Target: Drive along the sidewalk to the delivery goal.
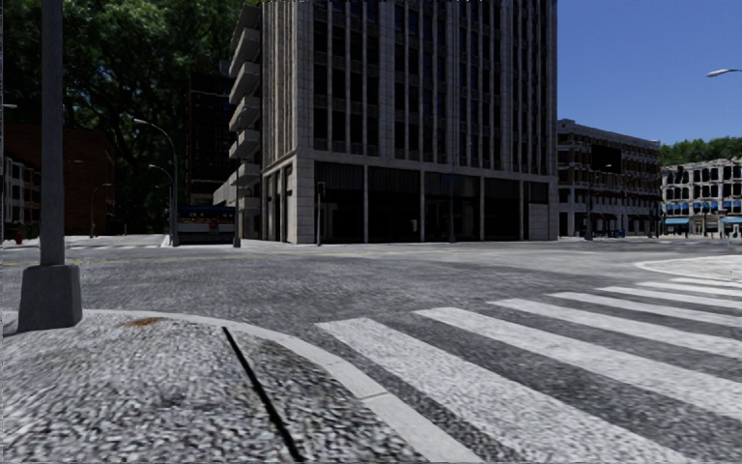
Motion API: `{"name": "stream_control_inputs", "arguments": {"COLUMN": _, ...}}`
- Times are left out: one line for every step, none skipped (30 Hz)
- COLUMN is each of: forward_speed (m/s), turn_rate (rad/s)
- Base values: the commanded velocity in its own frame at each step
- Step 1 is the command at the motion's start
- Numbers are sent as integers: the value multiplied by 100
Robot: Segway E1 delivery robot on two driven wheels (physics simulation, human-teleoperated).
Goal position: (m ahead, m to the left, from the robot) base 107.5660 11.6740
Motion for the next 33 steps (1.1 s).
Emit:
{"name": "stream_control_inputs", "arguments": {"forward_speed": 200, "turn_rate": -71}}
{"name": "stream_control_inputs", "arguments": {"forward_speed": 200, "turn_rate": -73}}
{"name": "stream_control_inputs", "arguments": {"forward_speed": 200, "turn_rate": -74}}
{"name": "stream_control_inputs", "arguments": {"forward_speed": 200, "turn_rate": -74}}
{"name": "stream_control_inputs", "arguments": {"forward_speed": 200, "turn_rate": -75}}
{"name": "stream_control_inputs", "arguments": {"forward_speed": 200, "turn_rate": -76}}
{"name": "stream_control_inputs", "arguments": {"forward_speed": 200, "turn_rate": -76}}
{"name": "stream_control_inputs", "arguments": {"forward_speed": 200, "turn_rate": -76}}
{"name": "stream_control_inputs", "arguments": {"forward_speed": 200, "turn_rate": -76}}
{"name": "stream_control_inputs", "arguments": {"forward_speed": 200, "turn_rate": -76}}
{"name": "stream_control_inputs", "arguments": {"forward_speed": 200, "turn_rate": -76}}
{"name": "stream_control_inputs", "arguments": {"forward_speed": 200, "turn_rate": -76}}
{"name": "stream_control_inputs", "arguments": {"forward_speed": 200, "turn_rate": -76}}
{"name": "stream_control_inputs", "arguments": {"forward_speed": 200, "turn_rate": -76}}
{"name": "stream_control_inputs", "arguments": {"forward_speed": 200, "turn_rate": -76}}
{"name": "stream_control_inputs", "arguments": {"forward_speed": 200, "turn_rate": -76}}
{"name": "stream_control_inputs", "arguments": {"forward_speed": 200, "turn_rate": -76}}
{"name": "stream_control_inputs", "arguments": {"forward_speed": 200, "turn_rate": -76}}
{"name": "stream_control_inputs", "arguments": {"forward_speed": 200, "turn_rate": -76}}
{"name": "stream_control_inputs", "arguments": {"forward_speed": 200, "turn_rate": -76}}
{"name": "stream_control_inputs", "arguments": {"forward_speed": 200, "turn_rate": -76}}
{"name": "stream_control_inputs", "arguments": {"forward_speed": 200, "turn_rate": -76}}
{"name": "stream_control_inputs", "arguments": {"forward_speed": 200, "turn_rate": -76}}
{"name": "stream_control_inputs", "arguments": {"forward_speed": 200, "turn_rate": -76}}
{"name": "stream_control_inputs", "arguments": {"forward_speed": 200, "turn_rate": -76}}
{"name": "stream_control_inputs", "arguments": {"forward_speed": 200, "turn_rate": -76}}
{"name": "stream_control_inputs", "arguments": {"forward_speed": 200, "turn_rate": -76}}
{"name": "stream_control_inputs", "arguments": {"forward_speed": 200, "turn_rate": -76}}
{"name": "stream_control_inputs", "arguments": {"forward_speed": 200, "turn_rate": -76}}
{"name": "stream_control_inputs", "arguments": {"forward_speed": 200, "turn_rate": -76}}
{"name": "stream_control_inputs", "arguments": {"forward_speed": 200, "turn_rate": -76}}
{"name": "stream_control_inputs", "arguments": {"forward_speed": 200, "turn_rate": -76}}
{"name": "stream_control_inputs", "arguments": {"forward_speed": 200, "turn_rate": -76}}
